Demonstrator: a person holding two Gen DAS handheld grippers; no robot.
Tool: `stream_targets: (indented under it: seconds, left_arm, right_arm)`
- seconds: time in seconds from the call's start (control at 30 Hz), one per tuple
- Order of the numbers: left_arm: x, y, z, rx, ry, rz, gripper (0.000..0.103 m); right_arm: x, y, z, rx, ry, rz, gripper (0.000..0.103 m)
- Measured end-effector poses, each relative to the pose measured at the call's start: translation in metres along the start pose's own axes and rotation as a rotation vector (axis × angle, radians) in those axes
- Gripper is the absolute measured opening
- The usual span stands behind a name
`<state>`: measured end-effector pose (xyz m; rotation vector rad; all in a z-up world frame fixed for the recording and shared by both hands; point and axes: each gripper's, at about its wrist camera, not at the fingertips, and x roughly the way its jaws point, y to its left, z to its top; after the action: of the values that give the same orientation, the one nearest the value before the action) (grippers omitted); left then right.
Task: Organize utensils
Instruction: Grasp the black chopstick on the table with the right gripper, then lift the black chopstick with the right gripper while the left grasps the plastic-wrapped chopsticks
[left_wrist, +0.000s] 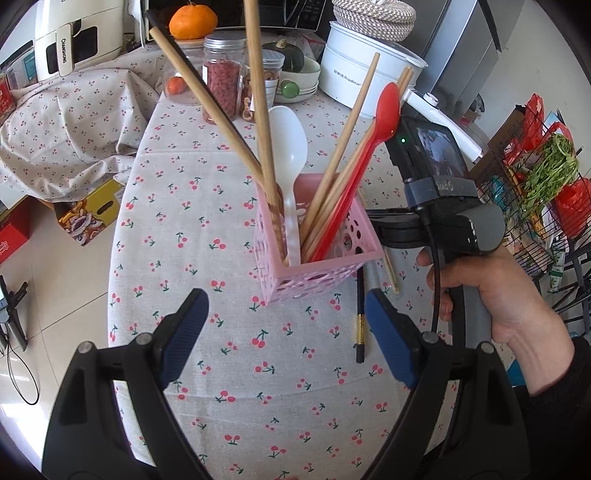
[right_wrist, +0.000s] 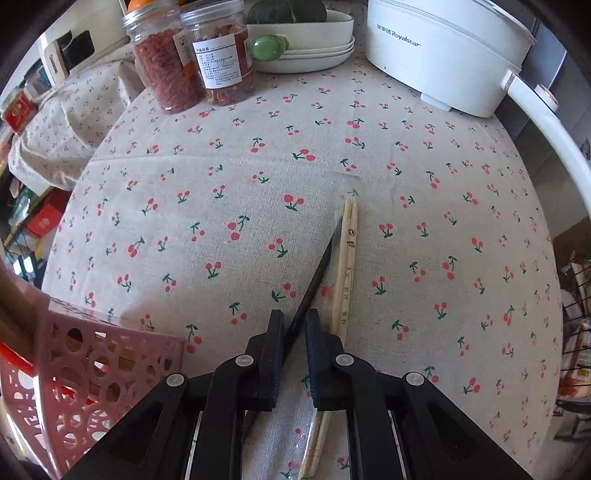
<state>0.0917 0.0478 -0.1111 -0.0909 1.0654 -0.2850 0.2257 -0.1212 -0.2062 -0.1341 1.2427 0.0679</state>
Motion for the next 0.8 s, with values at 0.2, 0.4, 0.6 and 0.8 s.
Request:
stream_targets:
  seconds: [0.2, 0.4, 0.6, 0.8]
  left_arm:
    - [-0.009, -0.003, -0.002, 0.008, -0.025, -0.008, 0.086]
    - [-0.025, -0.025, -0.005, 0.068, -0.091, -0.021, 0.086]
    - [-0.032, -0.053, -0.007, 0.135, -0.134, -0.033, 0.086]
    - [-0.026, -0.082, -0.011, 0.198, -0.138, -0.033, 0.086]
  right_arm:
    - [-0.004, -0.029, -0.012, 0.082, 0.036, 0.089, 0.005]
    - [-0.042, -0.07, -0.037, 0.188, -0.04, 0.286, 0.005]
    - [-0.095, -0.086, -0.066, 0.206, -0.152, 0.275, 0.005]
    - [-0.134, -0.112, -0.095, 0.258, -0.233, 0.257, 0.006]
